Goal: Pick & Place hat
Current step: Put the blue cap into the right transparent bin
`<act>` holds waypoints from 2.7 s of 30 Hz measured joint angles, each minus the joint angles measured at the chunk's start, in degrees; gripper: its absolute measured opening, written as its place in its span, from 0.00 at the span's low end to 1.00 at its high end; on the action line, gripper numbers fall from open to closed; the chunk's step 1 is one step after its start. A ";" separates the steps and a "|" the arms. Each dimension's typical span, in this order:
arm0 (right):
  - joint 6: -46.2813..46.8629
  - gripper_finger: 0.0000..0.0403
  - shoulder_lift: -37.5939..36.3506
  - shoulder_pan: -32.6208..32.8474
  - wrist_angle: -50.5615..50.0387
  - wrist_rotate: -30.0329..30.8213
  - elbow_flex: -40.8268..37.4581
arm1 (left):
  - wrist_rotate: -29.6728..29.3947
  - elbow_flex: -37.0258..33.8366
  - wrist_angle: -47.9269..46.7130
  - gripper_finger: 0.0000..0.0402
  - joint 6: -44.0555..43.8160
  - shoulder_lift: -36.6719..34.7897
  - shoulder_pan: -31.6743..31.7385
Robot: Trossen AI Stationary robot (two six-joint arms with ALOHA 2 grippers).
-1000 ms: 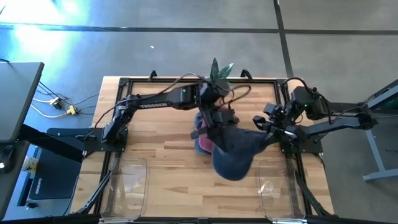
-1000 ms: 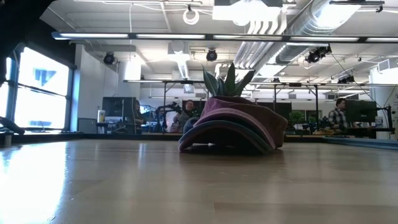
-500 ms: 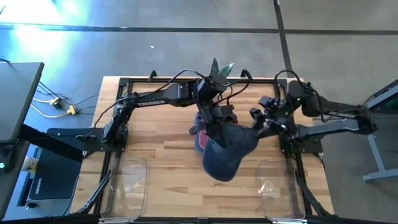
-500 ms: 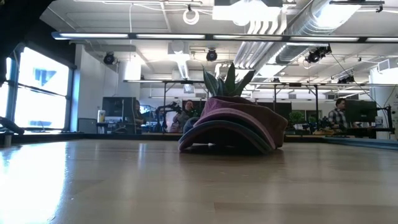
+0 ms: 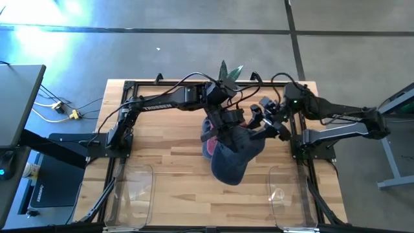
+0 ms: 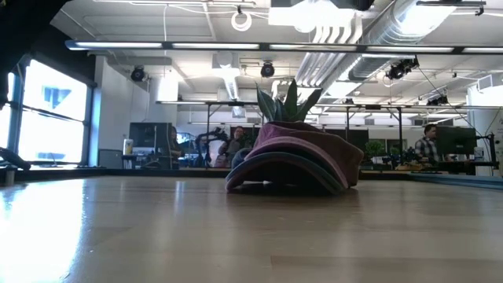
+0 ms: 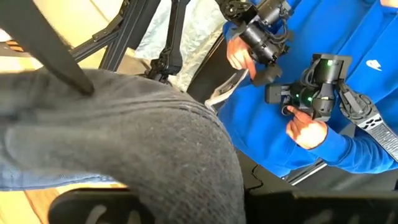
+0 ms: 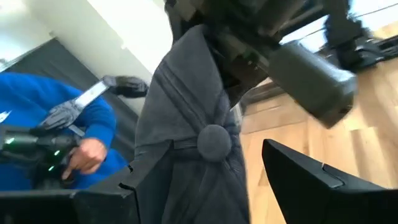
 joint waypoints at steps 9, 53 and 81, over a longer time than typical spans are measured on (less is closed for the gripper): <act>0.55 0.45 2.19 1.80 4.90 -7.89 0.00 | -0.07 0.00 -3.27 0.01 1.86 0.00 -0.05; 15.46 0.00 -21.01 29.32 -40.26 8.38 0.00 | -22.82 0.04 -26.69 0.52 7.85 -2.54 10.02; 38.48 0.00 -5.73 76.59 -33.95 54.64 0.00 | -26.50 0.04 -26.74 0.52 7.07 -2.44 8.12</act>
